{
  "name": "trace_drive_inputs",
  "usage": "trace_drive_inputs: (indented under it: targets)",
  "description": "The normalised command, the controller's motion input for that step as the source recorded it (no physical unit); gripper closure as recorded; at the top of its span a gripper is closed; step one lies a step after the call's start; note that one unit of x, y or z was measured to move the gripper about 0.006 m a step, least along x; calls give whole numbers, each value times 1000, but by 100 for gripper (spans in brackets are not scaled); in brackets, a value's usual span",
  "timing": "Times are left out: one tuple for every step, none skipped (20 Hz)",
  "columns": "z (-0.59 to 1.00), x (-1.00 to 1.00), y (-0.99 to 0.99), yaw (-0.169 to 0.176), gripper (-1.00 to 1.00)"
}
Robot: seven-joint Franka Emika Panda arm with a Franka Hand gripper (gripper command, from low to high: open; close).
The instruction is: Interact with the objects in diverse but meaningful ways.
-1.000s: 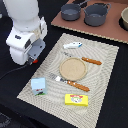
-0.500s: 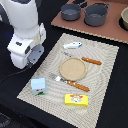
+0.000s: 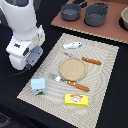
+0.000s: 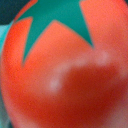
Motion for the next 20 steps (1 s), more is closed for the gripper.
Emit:
trace_drive_inputs:
  targets:
    - [57,0,109,59,100]
    - [731,226,260,36,100]
    - [1000,509,374,17,100]
    - [1000,691,511,3,100]
    - [1000,786,466,0,100]
    - [1000,874,431,0,100]
    - [1000,1000,437,0,100]
    - [1000,1000,403,0,100]
    - [1000,1000,294,0,100]
    - [849,951,186,-6,100]
    - [694,929,91,-23,100]
    - [611,931,34,-28,100]
    - [603,963,40,-20,100]
    - [557,966,23,-23,100]
    - [494,983,11,-17,100]
    - [429,991,0,-14,100]
    - [346,991,0,-20,100]
    - [283,977,0,-34,100]
    - [231,963,-3,-45,100]
    - [217,963,-9,-48,100]
